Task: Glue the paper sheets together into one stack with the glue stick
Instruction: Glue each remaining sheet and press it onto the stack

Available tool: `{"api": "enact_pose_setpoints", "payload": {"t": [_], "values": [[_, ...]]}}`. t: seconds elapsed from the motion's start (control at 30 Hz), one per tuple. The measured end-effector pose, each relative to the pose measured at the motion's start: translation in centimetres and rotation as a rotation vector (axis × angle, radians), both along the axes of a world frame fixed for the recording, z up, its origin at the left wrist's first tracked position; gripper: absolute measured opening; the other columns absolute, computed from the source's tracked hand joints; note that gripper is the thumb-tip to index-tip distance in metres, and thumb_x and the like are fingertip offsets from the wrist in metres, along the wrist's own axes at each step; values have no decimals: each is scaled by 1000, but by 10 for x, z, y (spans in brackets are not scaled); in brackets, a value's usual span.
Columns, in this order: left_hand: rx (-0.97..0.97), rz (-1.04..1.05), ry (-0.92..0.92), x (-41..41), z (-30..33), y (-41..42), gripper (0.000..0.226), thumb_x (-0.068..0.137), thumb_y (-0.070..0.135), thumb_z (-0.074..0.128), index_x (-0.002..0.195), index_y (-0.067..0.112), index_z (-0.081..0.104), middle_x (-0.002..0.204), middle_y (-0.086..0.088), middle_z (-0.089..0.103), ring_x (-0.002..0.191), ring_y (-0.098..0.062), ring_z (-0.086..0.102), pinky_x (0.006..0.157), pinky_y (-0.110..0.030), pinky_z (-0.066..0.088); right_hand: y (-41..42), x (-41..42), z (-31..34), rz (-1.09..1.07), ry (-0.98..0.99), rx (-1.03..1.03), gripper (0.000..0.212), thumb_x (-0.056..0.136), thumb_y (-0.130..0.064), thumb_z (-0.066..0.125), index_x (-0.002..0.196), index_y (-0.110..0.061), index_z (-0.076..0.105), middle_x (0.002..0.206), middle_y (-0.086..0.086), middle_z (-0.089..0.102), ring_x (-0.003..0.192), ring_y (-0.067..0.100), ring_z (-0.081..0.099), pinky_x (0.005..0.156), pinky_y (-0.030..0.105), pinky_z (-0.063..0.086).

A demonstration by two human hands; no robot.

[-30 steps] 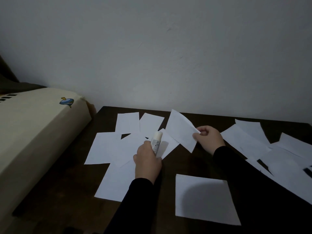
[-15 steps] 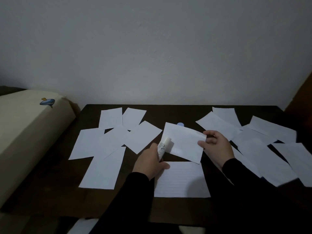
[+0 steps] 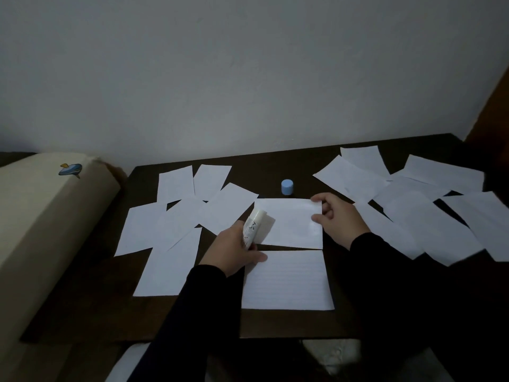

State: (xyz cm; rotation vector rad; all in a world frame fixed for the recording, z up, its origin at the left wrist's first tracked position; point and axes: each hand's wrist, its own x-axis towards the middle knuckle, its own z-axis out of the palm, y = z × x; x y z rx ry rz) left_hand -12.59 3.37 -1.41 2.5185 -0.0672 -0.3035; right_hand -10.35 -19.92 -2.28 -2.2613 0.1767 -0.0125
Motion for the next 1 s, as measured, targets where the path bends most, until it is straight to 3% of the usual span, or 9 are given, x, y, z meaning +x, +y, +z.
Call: {"api": "enact_pose_setpoints", "payload": {"t": [0.1,0.2,0.3,0.43,0.53,0.6,0.7,0.8,1.0], "values": [[-5,43,-49,0,6,-5,48,79,47,72,110,19,48,101,4,57,89,-14,53,63,-23,39,2,-3,-3,38,3,-151,43,91,-14,65,131,-23,53,113,-3,55,79,9,52,81,20,43],[-81,72,-70,2,10,-10,40,89,41,61,113,15,43,106,-3,57,91,-18,56,69,-29,45,1,-4,-5,77,-39,-206,51,89,-20,68,136,-26,49,145,-2,36,116,14,49,103,30,43],[-196,100,-46,6,11,-14,39,92,29,57,123,13,40,114,-7,57,96,-22,59,79,-34,50,-3,-5,-2,184,-47,-272,57,88,-29,68,140,-30,44,151,-6,25,137,16,32,111,38,36],[-228,105,-25,11,11,-17,46,93,32,57,132,20,37,118,-2,52,99,-19,56,77,-29,49,-7,-5,3,419,90,-607,55,91,-46,57,142,-34,41,148,-10,34,138,13,28,114,39,23],[-332,172,0,14,11,-18,52,90,36,62,131,30,30,117,1,51,95,-19,60,65,-21,48,-7,-3,4,418,135,-633,55,92,-47,54,143,-33,40,151,-10,31,140,12,25,117,42,18],[-489,246,31,15,10,-19,45,88,36,66,120,32,35,115,-3,58,80,-15,63,59,-20,48,-7,-1,5,420,142,-659,56,93,-49,53,144,-34,39,152,-10,29,141,13,23,117,44,16],[-746,325,47,15,10,-25,34,84,32,71,110,33,49,108,-10,63,75,-14,62,64,-24,50,-8,2,6,416,162,-668,57,93,-51,52,145,-33,37,154,-9,28,142,14,22,118,46,15],[-923,331,75,12,11,-34,33,85,30,70,116,27,57,105,-8,62,79,-15,59,69,-24,51,-8,3,6,431,171,-688,56,96,-50,47,147,-32,35,155,-9,26,143,15,21,118,47,15],[-1074,408,245,10,8,-56,35,89,43,58,111,17,63,107,-9,65,75,-14,50,75,-28,50,-18,4,3,498,183,-691,59,94,-48,50,148,-33,31,157,-10,20,144,15,15,117,47,15]]}}
